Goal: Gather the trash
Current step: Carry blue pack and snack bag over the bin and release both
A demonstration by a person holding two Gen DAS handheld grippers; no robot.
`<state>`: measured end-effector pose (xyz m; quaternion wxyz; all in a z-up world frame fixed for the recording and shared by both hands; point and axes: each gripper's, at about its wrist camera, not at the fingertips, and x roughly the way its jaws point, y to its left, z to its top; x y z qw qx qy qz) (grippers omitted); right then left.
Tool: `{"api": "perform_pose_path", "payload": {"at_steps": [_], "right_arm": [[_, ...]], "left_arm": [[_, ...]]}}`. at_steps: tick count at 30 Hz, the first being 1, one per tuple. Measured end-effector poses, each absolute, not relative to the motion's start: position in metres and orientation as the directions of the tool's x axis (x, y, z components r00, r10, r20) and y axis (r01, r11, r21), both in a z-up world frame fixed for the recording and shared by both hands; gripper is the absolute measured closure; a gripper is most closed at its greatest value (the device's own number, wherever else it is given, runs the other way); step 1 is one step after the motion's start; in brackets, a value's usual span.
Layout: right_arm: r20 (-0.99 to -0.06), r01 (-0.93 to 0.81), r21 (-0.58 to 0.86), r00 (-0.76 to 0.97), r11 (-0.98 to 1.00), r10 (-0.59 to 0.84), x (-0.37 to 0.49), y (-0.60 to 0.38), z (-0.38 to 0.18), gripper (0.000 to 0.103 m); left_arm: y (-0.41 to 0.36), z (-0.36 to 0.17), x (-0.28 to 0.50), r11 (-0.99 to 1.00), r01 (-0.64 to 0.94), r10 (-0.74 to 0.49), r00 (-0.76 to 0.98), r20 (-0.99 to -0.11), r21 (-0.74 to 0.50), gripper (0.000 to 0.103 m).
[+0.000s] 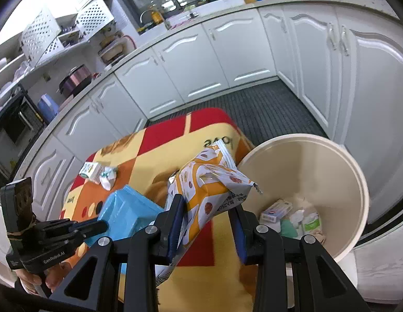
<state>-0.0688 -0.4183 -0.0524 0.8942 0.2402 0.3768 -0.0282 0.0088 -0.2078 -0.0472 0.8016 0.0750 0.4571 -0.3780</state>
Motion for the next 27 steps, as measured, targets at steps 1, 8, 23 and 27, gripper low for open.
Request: {"api": "perform_pose_path", "payload": {"at_steps": [1, 8, 23, 27], "right_arm": [[-0.686, 0.238, 0.407, 0.717, 0.882, 0.123, -0.071, -0.423, -0.051, 0.07], [-0.693, 0.302, 0.366, 0.72, 0.88, 0.041, -0.081, -0.455, -0.046, 0.07], [-0.798, 0.459, 0.247, 0.596, 0.853, -0.089, -0.073, -0.516, -0.098, 0.069], [-0.816, 0.476, 0.236, 0.571, 0.847, -0.094, -0.072, -0.521, -0.11, 0.068]], "left_arm": [[-0.213, -0.044, 0.01, 0.701, 0.676, -0.543, 0.3, -0.784, -0.227, 0.099], [-0.26, -0.022, 0.017, 0.673, 0.703, -0.581, 0.31, -0.752, -0.23, 0.099], [-0.364, -0.052, 0.03, 0.662, 0.729, -0.543, 0.308, -0.781, -0.173, 0.099], [-0.375, -0.06, 0.033, 0.662, 0.73, -0.537, 0.302, -0.788, -0.172, 0.099]]}}
